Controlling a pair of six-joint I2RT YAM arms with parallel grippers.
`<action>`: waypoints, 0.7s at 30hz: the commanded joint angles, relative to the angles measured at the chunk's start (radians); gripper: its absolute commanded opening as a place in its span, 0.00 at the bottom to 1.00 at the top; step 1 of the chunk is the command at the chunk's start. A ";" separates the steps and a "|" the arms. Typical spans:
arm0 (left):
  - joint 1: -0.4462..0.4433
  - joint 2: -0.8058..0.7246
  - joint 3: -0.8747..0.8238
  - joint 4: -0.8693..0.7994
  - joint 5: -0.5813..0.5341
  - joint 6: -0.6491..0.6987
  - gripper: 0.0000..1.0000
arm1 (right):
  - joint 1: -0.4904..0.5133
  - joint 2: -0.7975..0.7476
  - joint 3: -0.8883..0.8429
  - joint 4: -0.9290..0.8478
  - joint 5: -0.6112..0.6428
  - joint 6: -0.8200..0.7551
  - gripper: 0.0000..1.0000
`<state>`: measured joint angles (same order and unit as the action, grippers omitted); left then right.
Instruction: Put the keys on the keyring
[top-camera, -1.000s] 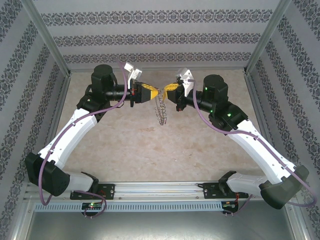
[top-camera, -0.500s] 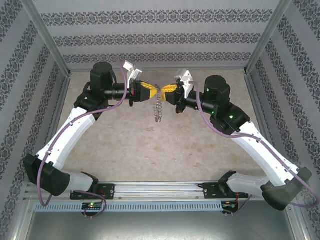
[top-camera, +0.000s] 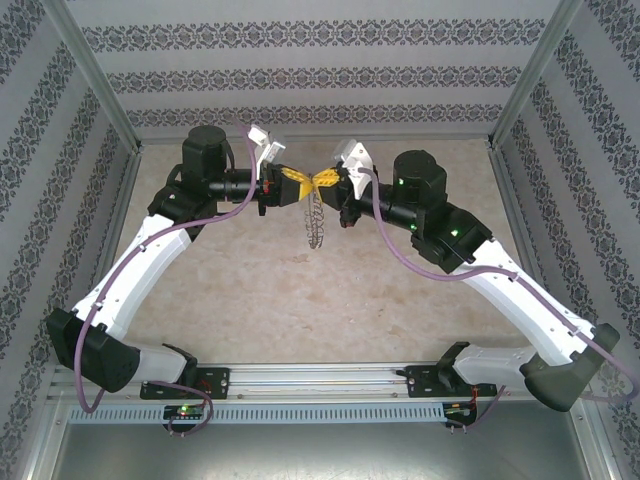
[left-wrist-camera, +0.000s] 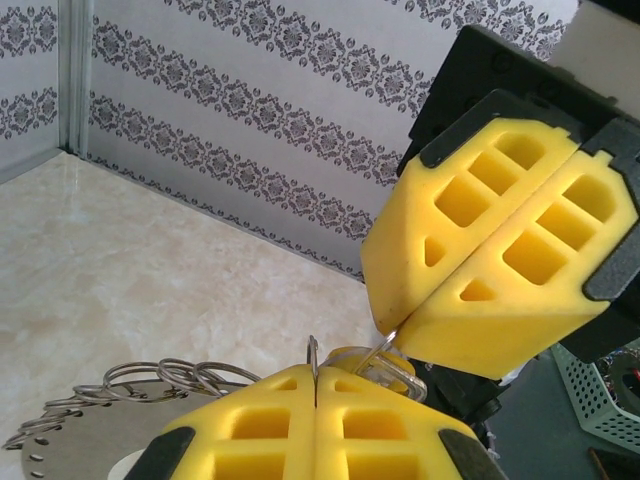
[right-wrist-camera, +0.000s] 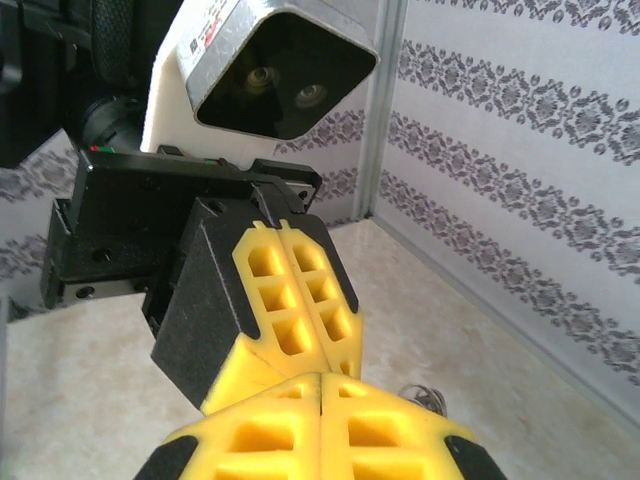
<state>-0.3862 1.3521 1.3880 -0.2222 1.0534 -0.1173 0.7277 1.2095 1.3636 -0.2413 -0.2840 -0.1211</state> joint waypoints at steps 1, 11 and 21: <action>-0.007 -0.007 0.042 -0.004 0.018 0.031 0.00 | 0.028 0.005 0.044 -0.052 0.115 -0.094 0.00; -0.006 -0.006 0.050 -0.012 0.026 0.036 0.00 | 0.052 -0.002 0.041 -0.091 0.184 -0.137 0.00; -0.006 -0.009 0.047 -0.008 0.034 0.034 0.00 | 0.052 0.022 0.057 -0.079 0.192 -0.126 0.00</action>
<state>-0.3862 1.3533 1.3945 -0.2481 1.0531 -0.1074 0.7708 1.2186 1.3941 -0.3187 -0.1341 -0.2398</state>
